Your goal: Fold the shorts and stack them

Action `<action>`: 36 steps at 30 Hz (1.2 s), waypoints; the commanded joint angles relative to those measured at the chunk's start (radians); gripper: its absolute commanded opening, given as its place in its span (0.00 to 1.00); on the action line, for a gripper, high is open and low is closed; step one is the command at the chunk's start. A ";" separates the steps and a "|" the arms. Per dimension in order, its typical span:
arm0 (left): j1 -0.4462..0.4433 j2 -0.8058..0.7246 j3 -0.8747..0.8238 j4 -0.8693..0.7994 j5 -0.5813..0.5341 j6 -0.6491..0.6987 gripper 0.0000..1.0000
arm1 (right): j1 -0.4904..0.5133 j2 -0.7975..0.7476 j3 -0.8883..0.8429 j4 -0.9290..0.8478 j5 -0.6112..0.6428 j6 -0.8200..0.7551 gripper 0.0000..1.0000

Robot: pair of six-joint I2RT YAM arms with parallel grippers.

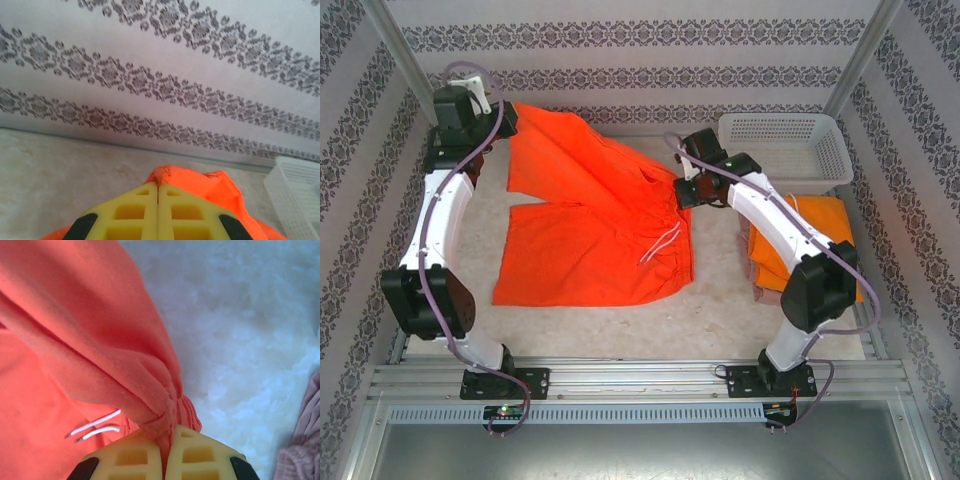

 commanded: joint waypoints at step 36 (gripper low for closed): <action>0.044 0.376 0.505 -0.186 0.123 -0.047 0.83 | -0.165 0.363 0.650 0.000 -0.400 0.184 0.72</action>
